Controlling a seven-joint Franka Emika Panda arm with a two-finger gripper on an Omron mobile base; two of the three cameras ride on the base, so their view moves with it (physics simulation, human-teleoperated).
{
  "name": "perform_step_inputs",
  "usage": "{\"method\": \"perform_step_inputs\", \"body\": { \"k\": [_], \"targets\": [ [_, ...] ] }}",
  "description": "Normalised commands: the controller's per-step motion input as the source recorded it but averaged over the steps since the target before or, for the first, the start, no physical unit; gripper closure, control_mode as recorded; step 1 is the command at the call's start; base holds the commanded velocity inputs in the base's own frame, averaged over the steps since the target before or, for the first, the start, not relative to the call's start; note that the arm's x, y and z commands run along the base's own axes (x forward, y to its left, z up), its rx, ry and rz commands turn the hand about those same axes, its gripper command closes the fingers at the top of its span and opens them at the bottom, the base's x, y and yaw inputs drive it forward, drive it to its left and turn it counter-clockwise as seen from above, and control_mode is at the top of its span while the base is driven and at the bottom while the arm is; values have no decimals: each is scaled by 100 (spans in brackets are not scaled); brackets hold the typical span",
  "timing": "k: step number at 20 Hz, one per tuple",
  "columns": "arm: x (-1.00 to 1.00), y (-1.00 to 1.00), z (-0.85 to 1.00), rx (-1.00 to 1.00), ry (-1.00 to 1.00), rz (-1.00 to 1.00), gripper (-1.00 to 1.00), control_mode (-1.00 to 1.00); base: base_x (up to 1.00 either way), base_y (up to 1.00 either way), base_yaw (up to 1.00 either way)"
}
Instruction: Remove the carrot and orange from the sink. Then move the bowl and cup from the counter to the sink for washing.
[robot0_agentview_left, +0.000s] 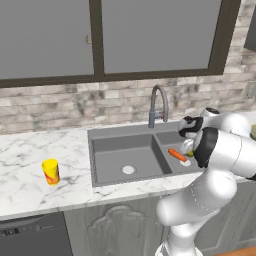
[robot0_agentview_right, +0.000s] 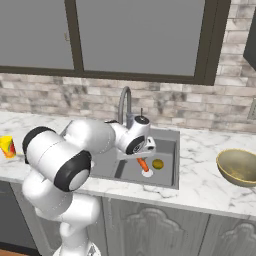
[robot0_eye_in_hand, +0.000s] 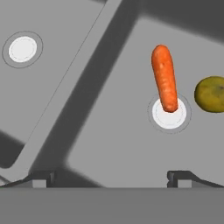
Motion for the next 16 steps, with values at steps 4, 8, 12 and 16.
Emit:
{"method": "perform_step_inputs", "body": {
  "k": [4, 8, 12, 16],
  "targets": [
    [21, -4, -19, 0, 0, 0, -100, -100, 0, 0, 0],
    [15, -2, -20, 0, -2, 0, -100, -100, 0, 0, 0],
    [15, -3, -20, 0, -4, 0, -100, -100, 0, 0, 0],
    [17, -1, -19, 0, -5, 0, -100, -100, 0, 0, 0]
  ]
}}
